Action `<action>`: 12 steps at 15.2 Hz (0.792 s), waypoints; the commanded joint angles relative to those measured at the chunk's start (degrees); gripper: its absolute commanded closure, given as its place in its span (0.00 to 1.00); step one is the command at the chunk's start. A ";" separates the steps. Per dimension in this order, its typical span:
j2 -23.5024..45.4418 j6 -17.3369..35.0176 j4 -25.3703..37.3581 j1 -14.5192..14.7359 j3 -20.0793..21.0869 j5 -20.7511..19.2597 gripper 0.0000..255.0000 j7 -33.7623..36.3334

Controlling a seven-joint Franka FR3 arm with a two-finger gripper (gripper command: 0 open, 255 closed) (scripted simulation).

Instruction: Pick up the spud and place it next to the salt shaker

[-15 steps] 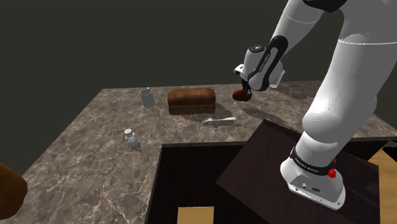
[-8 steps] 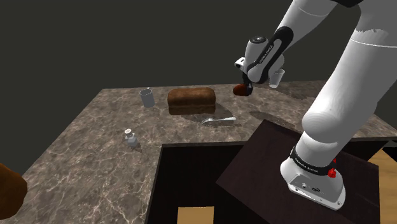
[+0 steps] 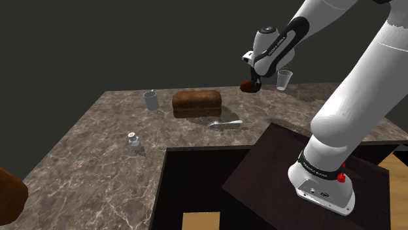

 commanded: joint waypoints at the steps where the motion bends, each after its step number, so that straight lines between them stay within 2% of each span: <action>1: -1.55 -1.97 0.41 0.20 0.06 0.72 1.00 -0.84; 8: -5.95 -7.61 1.71 0.72 0.34 2.11 1.00 -2.54; 12: -7.10 -9.40 0.76 2.68 5.05 0.52 1.00 5.23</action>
